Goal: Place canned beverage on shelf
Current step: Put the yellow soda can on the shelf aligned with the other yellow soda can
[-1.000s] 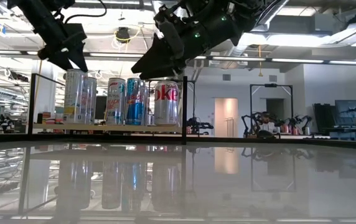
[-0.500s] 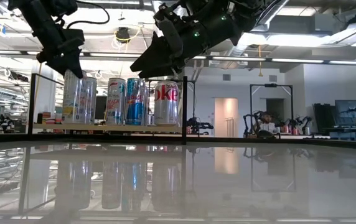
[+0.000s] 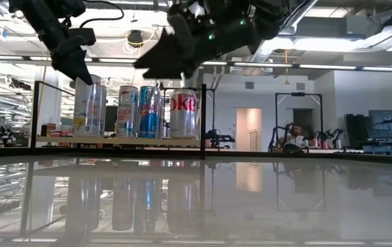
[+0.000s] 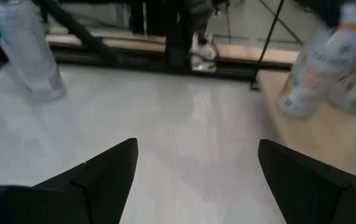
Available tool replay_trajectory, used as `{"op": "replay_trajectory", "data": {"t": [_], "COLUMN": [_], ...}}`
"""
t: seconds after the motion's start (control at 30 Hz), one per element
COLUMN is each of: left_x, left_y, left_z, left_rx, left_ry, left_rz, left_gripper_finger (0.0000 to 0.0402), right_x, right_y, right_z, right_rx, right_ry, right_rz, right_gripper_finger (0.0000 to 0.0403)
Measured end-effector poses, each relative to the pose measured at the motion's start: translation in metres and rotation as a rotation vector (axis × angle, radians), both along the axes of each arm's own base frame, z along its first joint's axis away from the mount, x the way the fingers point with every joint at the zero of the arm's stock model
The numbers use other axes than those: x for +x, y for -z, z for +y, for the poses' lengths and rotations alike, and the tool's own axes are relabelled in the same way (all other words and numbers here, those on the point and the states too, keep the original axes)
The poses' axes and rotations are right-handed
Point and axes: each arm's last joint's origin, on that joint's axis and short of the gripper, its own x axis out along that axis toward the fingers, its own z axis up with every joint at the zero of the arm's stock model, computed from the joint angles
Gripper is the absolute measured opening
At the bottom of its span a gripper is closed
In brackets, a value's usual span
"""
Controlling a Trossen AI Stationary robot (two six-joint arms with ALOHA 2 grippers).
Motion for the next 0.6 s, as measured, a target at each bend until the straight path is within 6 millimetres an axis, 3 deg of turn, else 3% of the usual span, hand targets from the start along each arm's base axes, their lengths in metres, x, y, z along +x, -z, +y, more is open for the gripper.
{"op": "replay_trajectory", "data": {"t": [0.1,0.4,0.6], "left_x": [0.0001,-0.0007,-0.0002], "left_y": [0.0003,0.0009,-0.0016], "left_z": [-0.0004,-0.0001,0.0023], "left_rx": [0.016,0.011,0.043], "left_ry": [0.041,0.007,-0.03], "left_rz": [0.022,0.029,0.017], "left_gripper_finger": [0.0234,0.0301,0.0322], "right_x": [0.0005,0.0021,0.0017], "right_y": [0.0028,-0.0039,-0.0028], "right_z": [0.0016,0.0039,0.0038], "right_rx": [-0.002,-0.019,-0.018], "right_ry": [-0.003,-0.011,-0.011], "right_rz": [0.0,-0.054,-0.043], "right_gripper_finger": [0.0356,0.0356,0.0356]}}
